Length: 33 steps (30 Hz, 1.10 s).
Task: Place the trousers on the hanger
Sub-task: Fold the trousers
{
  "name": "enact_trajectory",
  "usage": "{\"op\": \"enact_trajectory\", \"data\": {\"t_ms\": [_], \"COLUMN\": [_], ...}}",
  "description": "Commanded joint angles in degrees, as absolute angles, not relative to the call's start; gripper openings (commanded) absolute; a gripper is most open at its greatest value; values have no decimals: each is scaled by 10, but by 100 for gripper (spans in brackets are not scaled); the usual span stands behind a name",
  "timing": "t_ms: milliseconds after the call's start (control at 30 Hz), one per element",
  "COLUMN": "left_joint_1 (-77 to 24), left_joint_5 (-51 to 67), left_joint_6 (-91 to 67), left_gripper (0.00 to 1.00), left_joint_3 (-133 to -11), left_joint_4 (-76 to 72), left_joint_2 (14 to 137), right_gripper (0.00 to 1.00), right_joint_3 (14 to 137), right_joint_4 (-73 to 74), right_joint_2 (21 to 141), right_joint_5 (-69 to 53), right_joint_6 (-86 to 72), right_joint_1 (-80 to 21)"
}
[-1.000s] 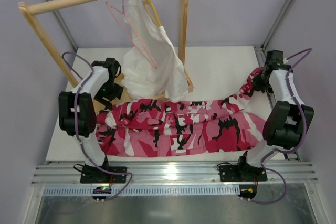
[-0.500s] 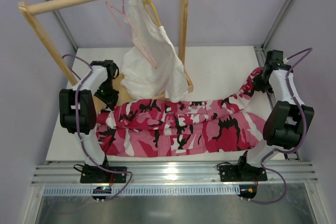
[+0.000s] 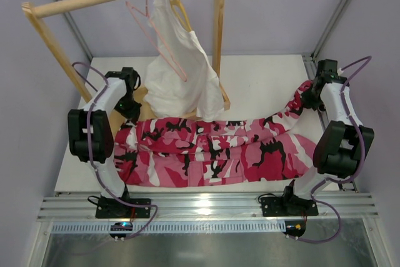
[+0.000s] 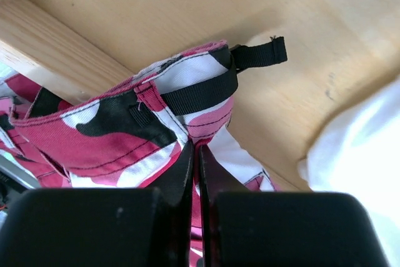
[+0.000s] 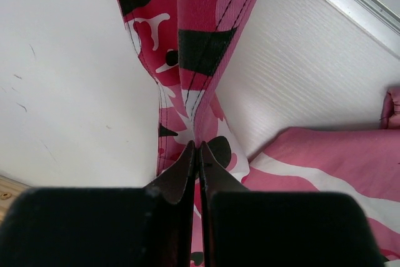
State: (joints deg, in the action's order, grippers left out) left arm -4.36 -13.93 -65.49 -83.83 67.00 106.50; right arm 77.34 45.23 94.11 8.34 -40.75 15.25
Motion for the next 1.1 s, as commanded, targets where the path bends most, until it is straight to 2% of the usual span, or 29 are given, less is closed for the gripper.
{"op": "enact_trajectory", "data": {"t_ms": [0, 400, 600, 767, 1067], "left_joint_1": [-41, -41, -41, -41, -35], "left_joint_5": [-158, -203, -191, -233, -321], "left_joint_6": [-657, -672, -690, -706, -738], "left_gripper": [0, 0, 0, 0, 0], "left_joint_3": [-860, -823, -778, -790, -788], "left_joint_4": [636, 643, 564, 580, 601], "left_joint_2": [1013, 930, 855, 824, 764], "right_gripper": [4, 4, 4, 4, 3], "right_joint_3": [802, 817, 855, 918, 915], "right_joint_4": [455, 483, 492, 541, 573], "right_joint_2": [903, 857, 853, 856, 833], "right_joint_5": [96, 109, 105, 150, 238], "right_joint_6": [-394, -386, -388, -391, -366], "right_joint_1": [155, 155, 155, 157, 171]}}
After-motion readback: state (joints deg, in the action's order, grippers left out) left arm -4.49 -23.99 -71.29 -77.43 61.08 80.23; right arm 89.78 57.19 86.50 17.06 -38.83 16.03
